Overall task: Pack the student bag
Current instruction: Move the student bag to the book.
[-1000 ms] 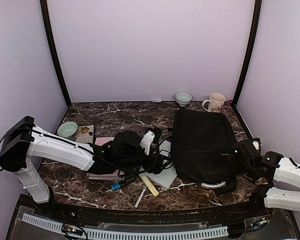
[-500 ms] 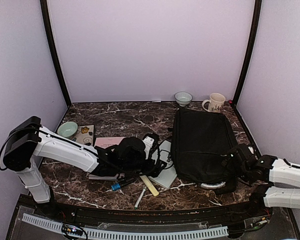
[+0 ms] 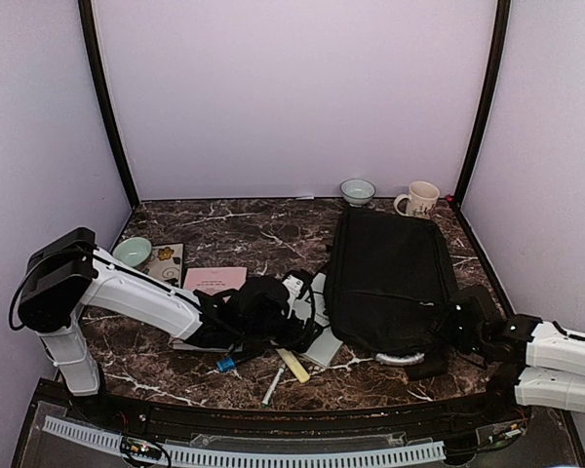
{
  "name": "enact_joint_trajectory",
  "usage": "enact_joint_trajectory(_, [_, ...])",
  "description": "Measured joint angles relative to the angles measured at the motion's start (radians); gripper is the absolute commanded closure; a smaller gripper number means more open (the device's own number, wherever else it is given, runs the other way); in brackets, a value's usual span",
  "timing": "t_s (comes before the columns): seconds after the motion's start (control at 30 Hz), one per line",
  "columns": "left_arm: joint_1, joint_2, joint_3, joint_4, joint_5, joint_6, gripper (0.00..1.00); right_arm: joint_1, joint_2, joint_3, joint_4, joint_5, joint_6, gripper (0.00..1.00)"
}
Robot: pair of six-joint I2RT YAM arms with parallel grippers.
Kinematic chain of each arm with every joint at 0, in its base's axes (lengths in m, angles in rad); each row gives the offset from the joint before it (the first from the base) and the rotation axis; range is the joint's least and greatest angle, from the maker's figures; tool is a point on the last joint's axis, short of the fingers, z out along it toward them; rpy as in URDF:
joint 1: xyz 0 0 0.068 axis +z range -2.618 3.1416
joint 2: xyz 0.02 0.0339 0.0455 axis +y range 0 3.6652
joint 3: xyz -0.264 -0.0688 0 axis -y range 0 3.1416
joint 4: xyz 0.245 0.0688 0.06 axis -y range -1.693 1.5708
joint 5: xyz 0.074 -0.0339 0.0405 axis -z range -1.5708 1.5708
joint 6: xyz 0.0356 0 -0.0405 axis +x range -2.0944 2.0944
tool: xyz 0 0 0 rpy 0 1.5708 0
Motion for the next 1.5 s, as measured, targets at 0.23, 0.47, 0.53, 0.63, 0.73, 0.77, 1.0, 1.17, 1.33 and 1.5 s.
enact_joint_trajectory(0.23, [0.000,0.031,0.061,-0.016,0.013,0.008,0.18,-0.003,-0.047,-0.020,0.087,-0.113,-0.053,0.74])
enact_joint_trajectory(0.47, [0.000,0.032,0.110,-0.048,0.013,0.035,0.18,-0.003,-0.070,-0.021,0.113,-0.170,-0.082,0.79])
enact_joint_trajectory(0.53, [0.000,0.032,0.119,-0.059,0.013,0.039,0.18,-0.003,-0.090,-0.021,0.114,-0.190,-0.086,0.81])
enact_joint_trajectory(0.63, [0.000,0.025,0.121,-0.072,0.017,0.042,0.18,0.006,-0.119,-0.034,0.138,-0.226,-0.086,0.79])
enact_joint_trajectory(0.73, [0.000,0.021,0.124,-0.090,0.022,0.045,0.19,0.029,-0.140,-0.055,0.175,-0.280,-0.095,0.59])
enact_joint_trajectory(0.77, [0.000,0.021,0.127,-0.092,0.023,0.046,0.19,0.040,-0.147,-0.059,0.187,-0.306,-0.116,0.48])
enact_joint_trajectory(1.0, [0.000,0.021,0.187,-0.109,0.023,0.064,0.19,0.085,-0.251,-0.053,0.142,-0.334,-0.189,0.00])
enact_joint_trajectory(1.17, [0.000,0.021,0.198,-0.116,0.012,0.082,0.19,0.085,-0.336,-0.035,0.078,-0.232,-0.200,0.00])
enact_joint_trajectory(1.33, [0.000,0.021,0.241,-0.151,0.016,0.091,0.20,0.066,-0.266,-0.017,0.119,-0.140,-0.260,0.03])
enact_joint_trajectory(1.5, [0.000,0.039,0.322,-0.153,0.032,0.105,0.21,-0.057,-0.039,0.034,0.216,-0.184,-0.310,0.04])
